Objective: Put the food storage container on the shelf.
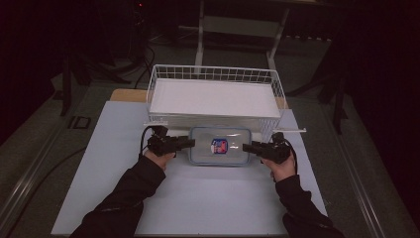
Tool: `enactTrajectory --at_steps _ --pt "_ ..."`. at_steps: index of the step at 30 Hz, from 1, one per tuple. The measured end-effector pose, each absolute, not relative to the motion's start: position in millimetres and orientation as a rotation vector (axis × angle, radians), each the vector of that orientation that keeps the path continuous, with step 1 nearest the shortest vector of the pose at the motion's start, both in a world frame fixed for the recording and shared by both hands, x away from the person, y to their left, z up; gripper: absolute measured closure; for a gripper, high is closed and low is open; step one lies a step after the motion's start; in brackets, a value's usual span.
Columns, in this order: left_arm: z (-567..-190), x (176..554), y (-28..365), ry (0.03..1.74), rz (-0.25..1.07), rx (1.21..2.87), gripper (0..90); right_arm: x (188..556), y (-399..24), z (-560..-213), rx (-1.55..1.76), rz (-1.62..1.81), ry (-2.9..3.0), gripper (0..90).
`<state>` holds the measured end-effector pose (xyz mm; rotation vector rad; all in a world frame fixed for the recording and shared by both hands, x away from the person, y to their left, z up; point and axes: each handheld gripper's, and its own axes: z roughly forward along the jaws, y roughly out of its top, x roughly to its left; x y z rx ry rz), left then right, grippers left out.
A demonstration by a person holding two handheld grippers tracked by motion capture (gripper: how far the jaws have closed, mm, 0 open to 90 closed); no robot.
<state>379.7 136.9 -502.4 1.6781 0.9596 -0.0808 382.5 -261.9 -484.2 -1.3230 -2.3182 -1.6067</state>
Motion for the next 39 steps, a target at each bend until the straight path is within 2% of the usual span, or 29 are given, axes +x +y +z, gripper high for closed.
enactTrajectory --at_steps 13,17,29,31,34,39 --pt "-508 389 136 1.018 -0.063 1.653 54.9 398 -258 -492 -1.348 -1.63 -2.307 51.2" --pt "-509 393 136 1.02 -0.013 1.654 54.2 405 -257 -496 -1.364 -1.626 -2.269 51.0" --pt "-514 396 131 1.049 0.02 1.63 50.5 405 -253 -496 -1.4 -1.604 -2.318 48.6" --pt "-518 397 131 1.059 0.025 1.606 49.2 404 -251 -495 -1.416 -1.605 -2.334 51.7" --pt "-519 397 130 1.071 0.025 1.578 49.2 405 -248 -495 -1.441 -1.608 -2.342 51.0" --pt "-518 399 129 1.075 0.077 1.584 48.8 404 -244 -494 -1.484 -1.626 -2.353 50.1"
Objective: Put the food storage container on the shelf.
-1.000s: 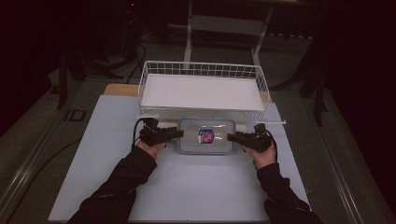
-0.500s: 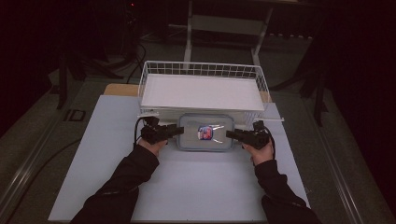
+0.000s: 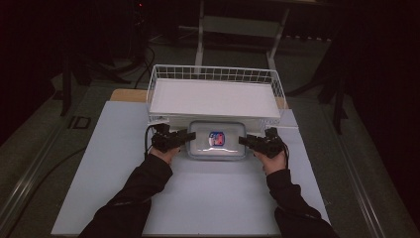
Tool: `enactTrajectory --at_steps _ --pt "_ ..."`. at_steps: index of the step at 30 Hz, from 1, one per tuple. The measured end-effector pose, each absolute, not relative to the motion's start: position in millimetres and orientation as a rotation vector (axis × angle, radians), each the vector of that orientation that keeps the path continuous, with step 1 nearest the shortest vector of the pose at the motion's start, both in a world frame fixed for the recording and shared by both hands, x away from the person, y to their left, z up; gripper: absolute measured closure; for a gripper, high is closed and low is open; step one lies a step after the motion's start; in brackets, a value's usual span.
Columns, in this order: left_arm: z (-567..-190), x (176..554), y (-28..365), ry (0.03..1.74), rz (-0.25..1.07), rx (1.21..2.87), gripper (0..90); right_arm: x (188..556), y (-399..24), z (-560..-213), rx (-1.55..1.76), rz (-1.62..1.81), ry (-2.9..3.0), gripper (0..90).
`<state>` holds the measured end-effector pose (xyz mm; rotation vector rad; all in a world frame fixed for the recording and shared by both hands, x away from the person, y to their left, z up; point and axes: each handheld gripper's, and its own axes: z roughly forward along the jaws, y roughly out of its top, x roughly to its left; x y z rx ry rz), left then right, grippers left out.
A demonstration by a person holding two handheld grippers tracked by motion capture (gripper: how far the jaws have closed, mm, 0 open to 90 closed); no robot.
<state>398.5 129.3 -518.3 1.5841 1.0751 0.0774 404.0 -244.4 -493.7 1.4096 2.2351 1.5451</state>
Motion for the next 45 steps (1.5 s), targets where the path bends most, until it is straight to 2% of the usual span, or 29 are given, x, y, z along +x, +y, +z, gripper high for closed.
enactTrajectory --at_steps 16,19,26,27,29,31,34,39,42,45 --pt "-516 402 121 1.072 0.229 1.621 43.6 412 -238 -492 1.345 1.458 2.137 45.6" --pt "-514 401 121 1.07 0.234 1.617 42.0 406 -236 -489 1.439 1.459 2.16 44.1" --pt "-504 387 126 1.074 0.21 1.608 38.4 403 -240 -491 1.379 1.48 2.168 41.0" --pt "-503 388 129 1.011 0.227 1.631 36.6 400 -241 -489 1.365 1.472 2.162 40.6" --pt "-501 381 129 1.021 0.198 1.621 35.3 396 -241 -486 1.356 1.48 2.159 40.2" --pt "-499 375 132 1.013 0.156 1.612 29.4 392 -242 -482 1.342 1.488 2.157 40.3" --pt "-497 368 138 1.001 0.159 1.609 29.2 384 -240 -474 1.306 1.499 2.163 40.6" --pt "-497 355 146 1.008 0.134 1.641 14.4 366 -231 -463 1.236 1.57 2.194 41.8" --pt "-497 346 149 0.98 0.126 1.653 12.4 359 -226 -462 1.207 1.581 2.215 42.4" --pt "-496 337 151 0.957 0.119 1.668 1.9 350 -220 -460 1.187 1.604 2.237 44.2"
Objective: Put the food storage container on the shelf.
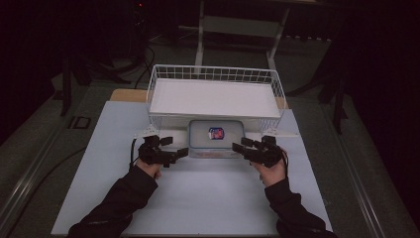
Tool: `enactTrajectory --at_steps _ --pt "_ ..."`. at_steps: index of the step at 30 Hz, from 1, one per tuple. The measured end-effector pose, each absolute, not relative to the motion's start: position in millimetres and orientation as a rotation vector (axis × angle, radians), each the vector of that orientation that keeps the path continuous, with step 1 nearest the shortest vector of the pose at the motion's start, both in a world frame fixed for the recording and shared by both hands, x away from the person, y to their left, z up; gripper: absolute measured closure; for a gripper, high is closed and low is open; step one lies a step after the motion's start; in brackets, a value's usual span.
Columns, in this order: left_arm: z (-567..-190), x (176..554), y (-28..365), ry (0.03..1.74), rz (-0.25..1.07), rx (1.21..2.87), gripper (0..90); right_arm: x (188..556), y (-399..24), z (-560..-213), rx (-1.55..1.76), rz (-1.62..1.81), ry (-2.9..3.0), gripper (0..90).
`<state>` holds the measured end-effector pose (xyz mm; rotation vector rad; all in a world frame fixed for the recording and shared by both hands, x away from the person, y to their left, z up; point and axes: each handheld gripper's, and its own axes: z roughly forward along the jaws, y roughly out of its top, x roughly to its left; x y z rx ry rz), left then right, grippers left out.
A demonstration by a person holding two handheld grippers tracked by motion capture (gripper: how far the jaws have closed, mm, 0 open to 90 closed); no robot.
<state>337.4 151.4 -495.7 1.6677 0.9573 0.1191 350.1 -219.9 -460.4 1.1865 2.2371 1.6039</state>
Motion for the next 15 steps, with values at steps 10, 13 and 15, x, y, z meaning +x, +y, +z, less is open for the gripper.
enactTrajectory --at_steps 10,13,15 --pt "-489 307 154 0.921 0.13 1.73 0.0 334 -202 -469 1.14 1.58 2.32 54.1" --pt "-490 298 154 0.908 0.154 1.763 0.0 332 -199 -474 1.146 1.57 2.346 59.2" --pt "-492 292 156 0.907 0.177 1.768 0.0 332 -196 -477 1.144 1.553 2.367 65.9"
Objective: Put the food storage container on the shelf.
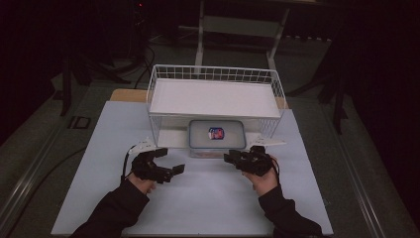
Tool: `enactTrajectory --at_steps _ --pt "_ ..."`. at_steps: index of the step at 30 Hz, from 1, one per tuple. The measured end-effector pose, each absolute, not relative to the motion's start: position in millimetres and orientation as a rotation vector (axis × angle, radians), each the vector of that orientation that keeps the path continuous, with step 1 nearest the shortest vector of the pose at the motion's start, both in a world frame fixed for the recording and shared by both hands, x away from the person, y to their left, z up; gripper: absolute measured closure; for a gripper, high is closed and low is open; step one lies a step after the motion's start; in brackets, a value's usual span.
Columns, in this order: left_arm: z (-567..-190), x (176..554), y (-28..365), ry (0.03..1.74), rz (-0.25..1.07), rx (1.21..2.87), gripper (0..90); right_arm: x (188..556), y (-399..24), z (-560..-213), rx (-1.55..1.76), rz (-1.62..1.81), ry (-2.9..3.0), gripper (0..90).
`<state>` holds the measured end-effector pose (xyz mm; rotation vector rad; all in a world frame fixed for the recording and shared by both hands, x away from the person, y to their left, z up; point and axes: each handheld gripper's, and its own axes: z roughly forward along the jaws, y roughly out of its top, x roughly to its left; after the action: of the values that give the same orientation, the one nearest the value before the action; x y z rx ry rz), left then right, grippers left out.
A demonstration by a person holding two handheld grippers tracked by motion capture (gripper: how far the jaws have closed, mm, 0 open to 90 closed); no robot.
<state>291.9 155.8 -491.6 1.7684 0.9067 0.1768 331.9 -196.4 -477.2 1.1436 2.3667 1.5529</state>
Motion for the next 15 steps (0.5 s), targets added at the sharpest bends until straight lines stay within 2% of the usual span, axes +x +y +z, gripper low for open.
enactTrajectory --at_steps 1,2,3,4,5,15 --pt "-492 290 156 0.905 0.176 1.764 0.0 331 -193 -480 1.128 1.538 2.393 74.0" --pt "-492 288 157 0.901 0.18 1.751 0.0 331 -193 -480 1.128 1.538 2.393 74.0" --pt "-493 287 158 0.9 0.189 1.749 0.0 332 -189 -483 1.113 1.522 2.419 84.9" --pt "-493 285 158 0.894 0.197 1.754 0.0 332 -189 -483 1.113 1.522 2.419 84.9" --pt "-493 284 157 0.889 0.203 1.757 0.0 332 -187 -484 1.109 1.501 2.431 89.1" --pt "-501 284 157 0.884 0.252 1.786 0.0 346 -170 -500 1.108 1.378 2.467 89.9"
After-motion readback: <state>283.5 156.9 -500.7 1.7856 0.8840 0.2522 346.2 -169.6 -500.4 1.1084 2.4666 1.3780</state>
